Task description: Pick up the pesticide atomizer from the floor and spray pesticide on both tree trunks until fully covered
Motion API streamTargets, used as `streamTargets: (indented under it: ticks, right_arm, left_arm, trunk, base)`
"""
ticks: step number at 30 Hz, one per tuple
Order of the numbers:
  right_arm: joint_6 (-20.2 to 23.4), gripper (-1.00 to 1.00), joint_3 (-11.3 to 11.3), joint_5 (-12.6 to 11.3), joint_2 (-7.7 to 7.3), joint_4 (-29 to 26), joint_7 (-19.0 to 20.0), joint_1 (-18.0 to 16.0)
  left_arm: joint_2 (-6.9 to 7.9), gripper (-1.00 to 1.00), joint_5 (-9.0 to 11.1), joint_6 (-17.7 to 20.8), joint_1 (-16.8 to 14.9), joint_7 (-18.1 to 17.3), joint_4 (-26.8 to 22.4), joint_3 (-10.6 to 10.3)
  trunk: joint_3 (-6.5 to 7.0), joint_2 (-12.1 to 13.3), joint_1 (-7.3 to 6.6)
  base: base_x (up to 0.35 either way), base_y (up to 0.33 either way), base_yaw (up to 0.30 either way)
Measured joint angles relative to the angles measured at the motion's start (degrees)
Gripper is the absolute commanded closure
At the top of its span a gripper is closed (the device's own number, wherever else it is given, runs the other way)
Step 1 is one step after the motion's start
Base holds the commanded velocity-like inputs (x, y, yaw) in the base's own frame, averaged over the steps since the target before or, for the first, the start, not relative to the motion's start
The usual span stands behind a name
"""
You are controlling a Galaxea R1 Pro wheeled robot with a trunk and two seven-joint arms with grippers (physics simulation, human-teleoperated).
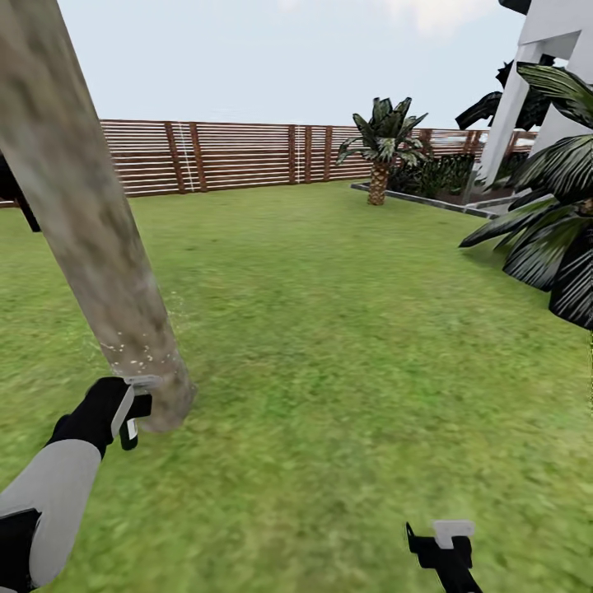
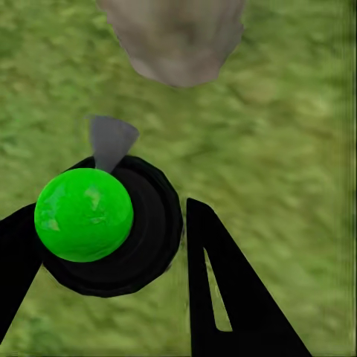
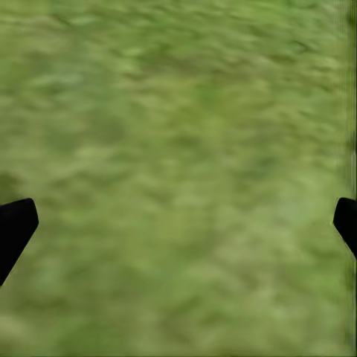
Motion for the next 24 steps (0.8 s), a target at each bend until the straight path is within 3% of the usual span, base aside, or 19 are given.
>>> streamTargets:
  ticks: [12,24]
  right_arm:
    - [0.0,-1.00,0.0,0.0,0.01,0.0,0.0,0.0]
    - [-0.1,-1.00,0.0,0.0,-0.09,-0.1,0.0,0.0]
  left_arm:
    - [-0.10,1.00,0.0,-0.5,3.8,0.0,1.0,1.2]
    - [0.09,1.00,-0.1,-2.1,4.1,0.0,3.8,1.2]
  trunk:
    - [0.00,0.0,-0.02]
    - [0.00,0.0,0.00]
  base:
    - [0.133,-0.251,0.245]
    - [0.156,-0.237,0.017]
